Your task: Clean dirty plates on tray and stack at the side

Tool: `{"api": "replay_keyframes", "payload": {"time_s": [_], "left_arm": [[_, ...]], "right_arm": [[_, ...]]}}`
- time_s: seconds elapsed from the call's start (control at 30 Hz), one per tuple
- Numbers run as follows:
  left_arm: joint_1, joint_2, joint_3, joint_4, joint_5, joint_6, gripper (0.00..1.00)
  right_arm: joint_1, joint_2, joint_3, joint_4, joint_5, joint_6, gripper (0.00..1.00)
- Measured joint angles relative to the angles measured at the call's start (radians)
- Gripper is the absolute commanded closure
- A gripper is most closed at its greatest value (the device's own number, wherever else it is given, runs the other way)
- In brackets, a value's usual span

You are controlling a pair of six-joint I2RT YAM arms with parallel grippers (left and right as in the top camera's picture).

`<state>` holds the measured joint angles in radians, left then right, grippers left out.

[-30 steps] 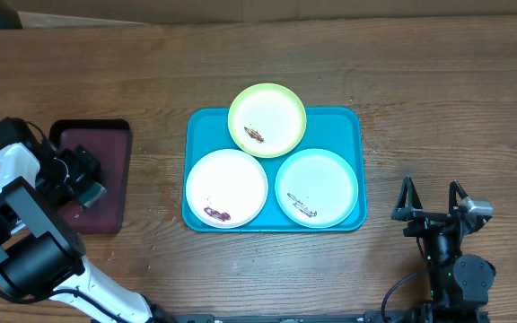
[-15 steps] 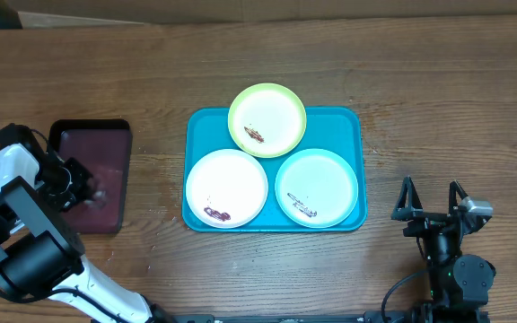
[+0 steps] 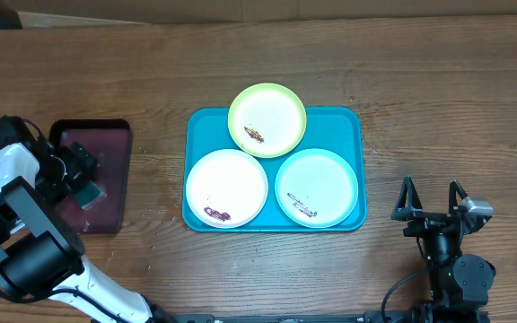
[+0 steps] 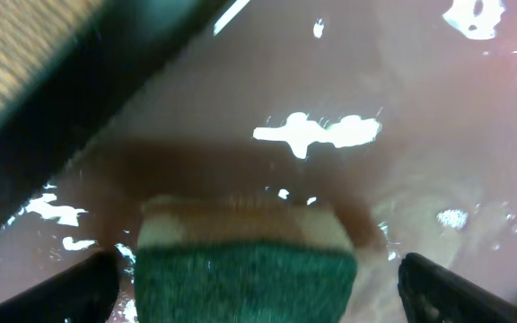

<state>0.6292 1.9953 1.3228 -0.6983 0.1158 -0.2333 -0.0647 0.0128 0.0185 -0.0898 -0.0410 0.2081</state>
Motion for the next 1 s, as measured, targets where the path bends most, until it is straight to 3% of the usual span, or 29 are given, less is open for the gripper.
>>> {"api": "replay_keyframes", "payload": {"time_s": [0.1, 0.13, 0.2, 0.23, 0.27, 0.3, 0.33, 0.63, 0.67, 0.77, 0.9, 1.0], "left_arm": [[0.001, 0.006, -0.002, 0.020, 0.000, 0.008, 0.89], [0.001, 0.006, -0.002, 0.023, 0.000, 0.008, 0.96], [0.002, 0.006, -0.002, 0.026, 0.000, 0.010, 0.96], [0.002, 0.006, -0.002, 0.026, -0.001, 0.009, 0.92], [0.002, 0.006, -0.002, 0.026, -0.002, 0.010, 0.66], [0.002, 0.006, -0.002, 0.024, -0.003, 0.013, 0.23], [0.002, 0.006, -0.002, 0.019, -0.004, 0.013, 0.00], [0.001, 0.003, 0.007, -0.139, -0.007, 0.021, 0.00], [0.001, 0.003, 0.008, -0.166, -0.007, 0.022, 0.04], [0.001, 0.003, 0.006, -0.236, -0.006, 0.020, 0.27], [0.001, 0.004, -0.003, -0.292, 0.001, 0.024, 0.69], [0.001, 0.004, -0.004, -0.295, 0.005, 0.024, 0.92]], "right_arm": [[0.000, 0.000, 0.000, 0.000, 0.000, 0.000, 0.00], [0.000, 0.000, 0.000, 0.000, 0.000, 0.001, 0.00], [0.000, 0.000, 0.000, 0.000, 0.000, 0.000, 0.00], [0.000, 0.000, 0.000, 0.000, 0.000, 0.000, 0.00], [0.000, 0.000, 0.000, 0.000, 0.000, 0.001, 0.00], [0.000, 0.000, 0.000, 0.000, 0.000, 0.001, 0.00], [0.000, 0.000, 0.000, 0.000, 0.000, 0.000, 0.00], [0.000, 0.000, 0.000, 0.001, 0.000, 0.000, 0.00], [0.000, 0.000, 0.000, 0.000, 0.000, 0.000, 0.00], [0.000, 0.000, 0.000, 0.000, 0.000, 0.000, 0.00], [0.000, 0.000, 0.000, 0.000, 0.000, 0.000, 0.00], [0.000, 0.000, 0.000, 0.000, 0.000, 0.000, 0.00]]}}
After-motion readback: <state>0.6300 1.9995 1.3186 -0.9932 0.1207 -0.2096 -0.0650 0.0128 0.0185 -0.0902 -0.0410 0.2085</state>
